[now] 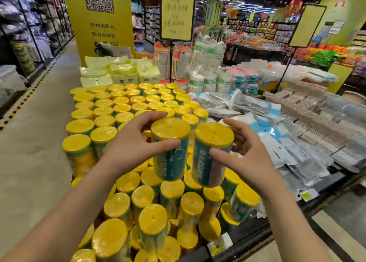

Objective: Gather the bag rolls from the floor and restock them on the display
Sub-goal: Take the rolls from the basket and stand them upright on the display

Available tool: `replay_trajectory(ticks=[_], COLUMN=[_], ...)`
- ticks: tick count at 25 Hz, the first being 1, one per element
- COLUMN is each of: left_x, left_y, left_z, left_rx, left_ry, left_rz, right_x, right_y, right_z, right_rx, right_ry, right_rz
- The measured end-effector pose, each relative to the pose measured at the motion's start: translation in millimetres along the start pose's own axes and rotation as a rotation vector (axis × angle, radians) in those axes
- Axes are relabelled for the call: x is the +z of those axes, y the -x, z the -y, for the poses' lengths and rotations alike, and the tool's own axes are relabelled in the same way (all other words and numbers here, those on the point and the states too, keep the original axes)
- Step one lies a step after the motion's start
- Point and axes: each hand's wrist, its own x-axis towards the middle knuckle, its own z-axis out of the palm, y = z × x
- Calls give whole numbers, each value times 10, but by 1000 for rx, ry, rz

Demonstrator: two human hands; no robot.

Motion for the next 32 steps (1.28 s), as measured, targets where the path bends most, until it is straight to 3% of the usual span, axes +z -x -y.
replay_trajectory(ticks=[15, 32], left_x=[693, 801], left_y=[-395, -1455], left_z=[7, 958], left_rx=[-121, -240], left_ry=[-252, -786], left_rz=[-163, -29], right_x=[-392, -759], right_y=[-885, -1001], right_z=[-718, -1056], right_rx=[-83, -62], right_ry=[-130, -133], right_rz=[208, 209])
